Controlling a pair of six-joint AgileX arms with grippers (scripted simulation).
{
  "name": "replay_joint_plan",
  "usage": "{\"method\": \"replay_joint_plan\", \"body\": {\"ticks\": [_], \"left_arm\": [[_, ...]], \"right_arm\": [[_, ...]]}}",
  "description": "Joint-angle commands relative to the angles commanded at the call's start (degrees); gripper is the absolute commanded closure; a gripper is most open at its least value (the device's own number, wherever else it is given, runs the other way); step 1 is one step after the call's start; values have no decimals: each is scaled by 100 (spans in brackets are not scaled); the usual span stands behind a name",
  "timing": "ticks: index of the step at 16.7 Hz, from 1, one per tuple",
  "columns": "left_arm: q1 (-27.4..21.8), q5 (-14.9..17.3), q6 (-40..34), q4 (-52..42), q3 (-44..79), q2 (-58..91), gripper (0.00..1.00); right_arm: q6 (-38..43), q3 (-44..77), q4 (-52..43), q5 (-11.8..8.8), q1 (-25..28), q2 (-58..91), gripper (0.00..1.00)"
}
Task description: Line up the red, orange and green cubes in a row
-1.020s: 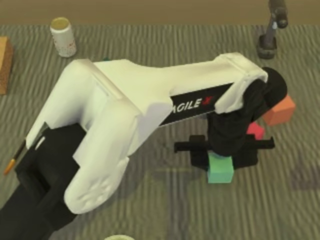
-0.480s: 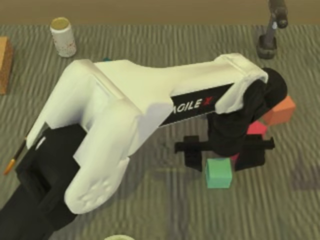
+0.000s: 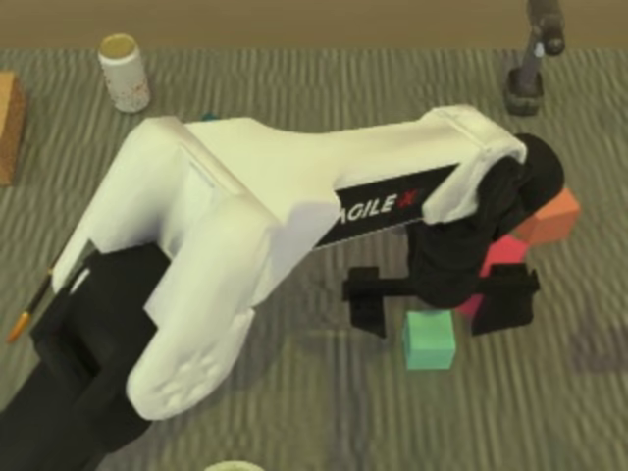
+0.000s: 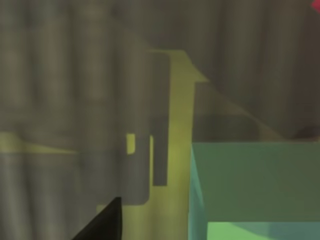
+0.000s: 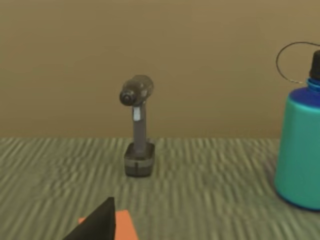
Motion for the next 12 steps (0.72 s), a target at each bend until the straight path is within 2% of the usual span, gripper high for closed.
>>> {"method": "replay_joint_plan", "body": {"ticks": [3,9,12], "left_arm": [[13,-3,0,-101,100,-8,0],[94,-4,-26,-1280,1056,-184,0],[108,-3,-23,-1411,1185,-227,0]], "right_arm": [[0,0,0,0,0,0,0],[0,0,0,0,0,0,0],[0,0,0,0,0,0,0]]}}
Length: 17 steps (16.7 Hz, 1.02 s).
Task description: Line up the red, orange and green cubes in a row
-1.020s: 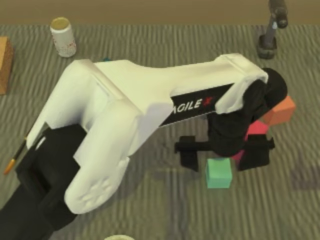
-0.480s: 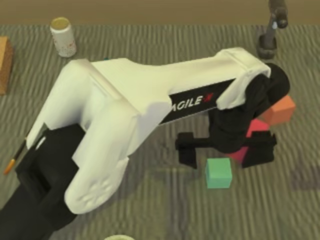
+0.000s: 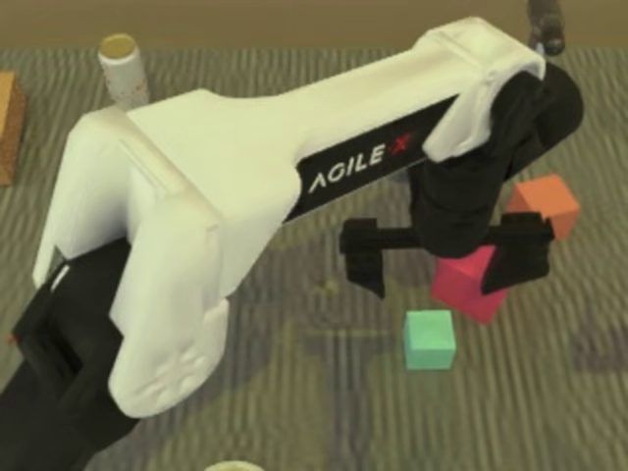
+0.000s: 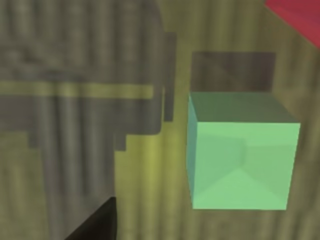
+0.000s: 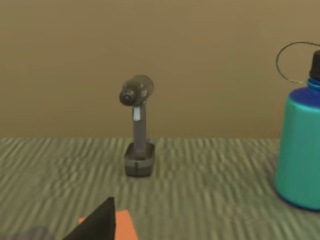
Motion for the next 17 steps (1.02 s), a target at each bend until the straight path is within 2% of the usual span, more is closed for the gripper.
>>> {"method": "replay_joint_plan", "body": {"ticks": [4,7,11,17], "left_arm": [[-5,-3,9,49,-65,-38,0],[264,-25,93,370,-575,-564,0],[984,-67,363,1223,-2033,-2112,0],[2463,-109,1305,3066,-5338,-5816,0]], "right_arm": [[-4,56,-41,1,5,56,0],[-39,559,-388,1,56,566,0],[-133,2007,-1276,-4,192,2067,0],[-316,5150,-3201,-6,465,5848,0]]}}
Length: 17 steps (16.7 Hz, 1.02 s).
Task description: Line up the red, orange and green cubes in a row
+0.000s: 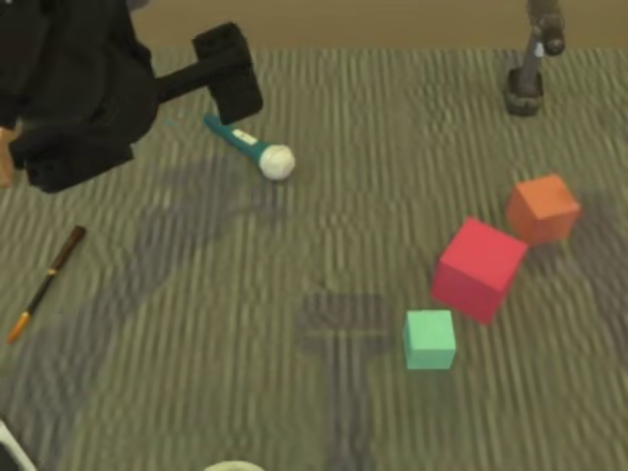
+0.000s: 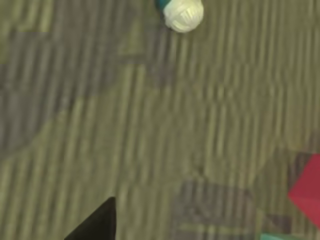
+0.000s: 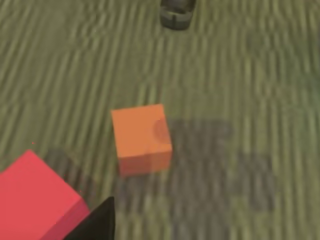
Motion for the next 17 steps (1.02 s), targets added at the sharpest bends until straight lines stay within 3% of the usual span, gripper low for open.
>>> {"method": "replay_joint_plan", "body": {"ticks": [9,17], "left_arm": [[2021,50,2406,2984,-5242,-5599,0],[2839,172,3897,4625,-7439,-8079,0]], "right_arm": [[-243,4380,-2858,17,368,5246,0],[-356,6584,-4069,32,536,7583,0]]}}
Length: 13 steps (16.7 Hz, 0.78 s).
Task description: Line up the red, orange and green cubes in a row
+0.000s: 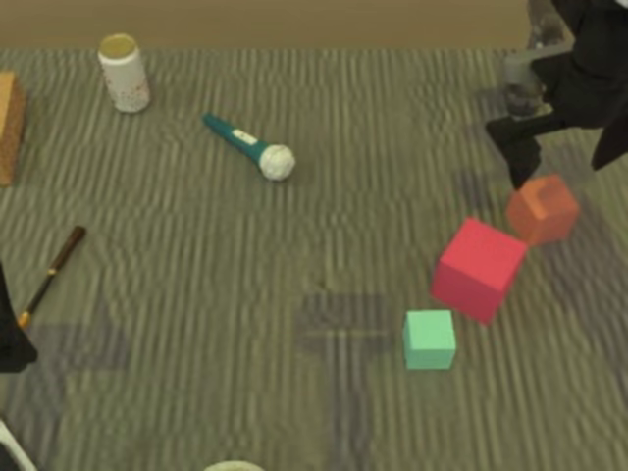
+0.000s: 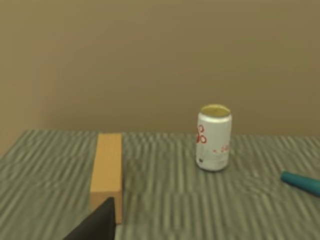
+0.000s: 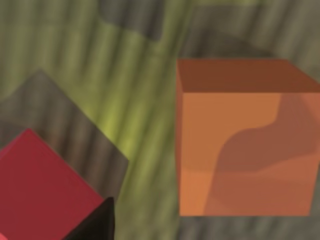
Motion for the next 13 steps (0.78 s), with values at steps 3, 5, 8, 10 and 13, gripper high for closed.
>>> {"method": "replay_joint_plan", "body": {"ticks": [3,5,8,10,13], "left_arm": [[21,5,49,54,-74,-80,0],[21,5,49,54,-74,-80,0],[21,5,49,54,-74,-80,0],[21,5,49,54,-74,-80,0],[21,5,49,54,-74,-80,0]], "right_arm": [[-3,73,-35,1,5,70,0],[-3,73,-35,1,5,70,0],[-10,-18,69,1,-16,92,0],[-13,-263,396,2,-3,179,0],[1,-752,1143,4,4,381,0]]}}
